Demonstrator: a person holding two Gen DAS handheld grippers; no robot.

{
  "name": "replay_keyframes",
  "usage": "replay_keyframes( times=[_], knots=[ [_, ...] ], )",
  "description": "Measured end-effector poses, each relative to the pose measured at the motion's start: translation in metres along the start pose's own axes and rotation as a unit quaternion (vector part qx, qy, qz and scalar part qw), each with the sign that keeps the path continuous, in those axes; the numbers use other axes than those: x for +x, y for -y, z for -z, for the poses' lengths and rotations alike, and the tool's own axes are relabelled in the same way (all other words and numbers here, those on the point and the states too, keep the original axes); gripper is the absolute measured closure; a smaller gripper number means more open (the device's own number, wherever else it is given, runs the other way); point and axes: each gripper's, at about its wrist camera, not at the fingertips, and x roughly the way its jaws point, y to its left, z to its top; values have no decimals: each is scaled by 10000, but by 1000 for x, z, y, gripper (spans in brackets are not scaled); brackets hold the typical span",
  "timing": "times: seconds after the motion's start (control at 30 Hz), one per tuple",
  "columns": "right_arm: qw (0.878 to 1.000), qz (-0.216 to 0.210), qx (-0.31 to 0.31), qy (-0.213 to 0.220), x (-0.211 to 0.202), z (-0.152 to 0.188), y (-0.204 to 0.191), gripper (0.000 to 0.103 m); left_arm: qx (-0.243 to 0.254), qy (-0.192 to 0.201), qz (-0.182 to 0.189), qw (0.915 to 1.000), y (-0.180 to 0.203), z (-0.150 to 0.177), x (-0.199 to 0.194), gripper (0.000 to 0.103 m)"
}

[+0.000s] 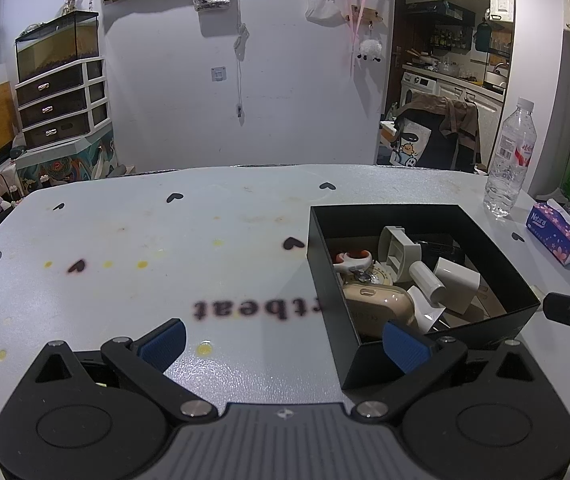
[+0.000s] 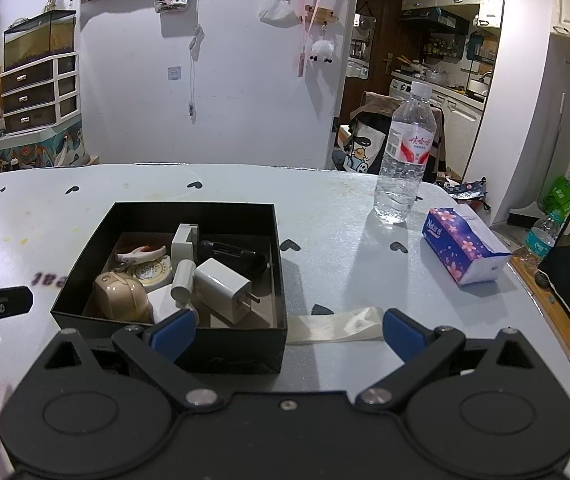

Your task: Organize rigid objects

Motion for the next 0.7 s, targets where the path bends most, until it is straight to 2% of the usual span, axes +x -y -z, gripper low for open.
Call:
replay_keyframes(
  times=[0.7],
  knots=[
    [10000, -28, 25, -6, 0, 2, 1, 2, 1, -2, 1, 10000, 1, 1, -1, 0]
  ],
)
